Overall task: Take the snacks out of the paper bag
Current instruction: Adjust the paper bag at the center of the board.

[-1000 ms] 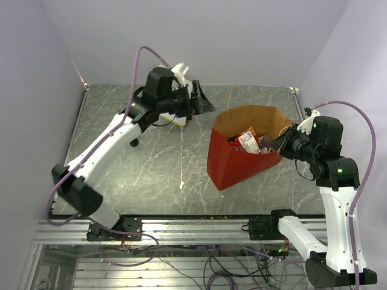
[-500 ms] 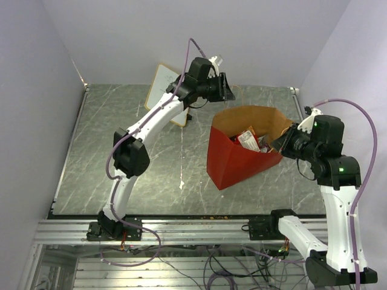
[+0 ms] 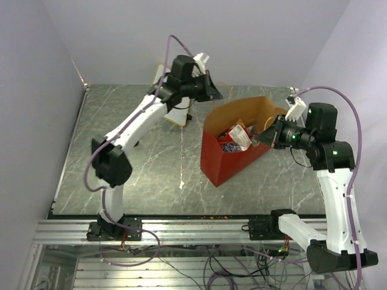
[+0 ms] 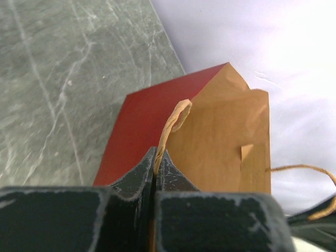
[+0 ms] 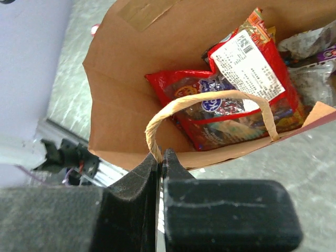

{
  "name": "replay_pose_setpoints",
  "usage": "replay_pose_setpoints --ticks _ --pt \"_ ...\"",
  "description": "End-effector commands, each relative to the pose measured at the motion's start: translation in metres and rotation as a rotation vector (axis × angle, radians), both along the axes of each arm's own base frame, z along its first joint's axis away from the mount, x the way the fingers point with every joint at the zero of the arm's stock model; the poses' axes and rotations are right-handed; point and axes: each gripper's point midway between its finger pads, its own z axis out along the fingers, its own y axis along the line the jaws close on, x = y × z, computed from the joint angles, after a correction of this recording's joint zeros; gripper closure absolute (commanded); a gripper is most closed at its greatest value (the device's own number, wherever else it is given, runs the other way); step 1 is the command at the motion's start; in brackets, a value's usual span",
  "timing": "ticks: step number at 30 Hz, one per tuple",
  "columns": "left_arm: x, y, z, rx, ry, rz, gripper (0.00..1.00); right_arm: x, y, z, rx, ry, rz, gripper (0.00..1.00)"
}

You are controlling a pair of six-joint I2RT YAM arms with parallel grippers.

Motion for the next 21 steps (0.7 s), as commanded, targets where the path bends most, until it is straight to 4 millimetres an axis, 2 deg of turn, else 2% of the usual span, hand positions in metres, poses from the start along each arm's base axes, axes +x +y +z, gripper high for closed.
replay_pose_setpoints --ticks 1,4,7,10,12,17,21 --pt "-0.025 0.062 0.093 -0.113 -0.151 0.057 0.93 -0.004 0.048 0.057 0.176 -0.194 0.274 0.99" --pt "-0.051 0.091 0.087 -0.060 -0.133 0.089 0.93 -0.003 0.067 0.063 0.256 -0.205 0.344 0.98" --pt "-0.068 0.133 0.081 -0.022 -0.101 0.187 0.93 -0.001 0.089 0.066 0.290 -0.217 0.389 0.97" --pt "-0.083 0.171 0.081 0.010 -0.108 0.265 0.93 0.001 0.126 0.059 0.291 -0.190 0.456 0.97" --pt "-0.091 0.194 0.080 0.052 -0.110 0.320 0.93 -0.010 0.161 0.052 0.288 -0.163 0.533 0.97" --pt "-0.105 0.228 0.079 0.116 -0.100 0.387 0.93 -0.007 0.214 0.038 0.310 -0.108 0.541 0.99" --pt "-0.110 0.241 0.086 0.112 -0.113 0.423 0.93 -0.002 0.236 0.038 0.315 -0.086 0.540 1.00"
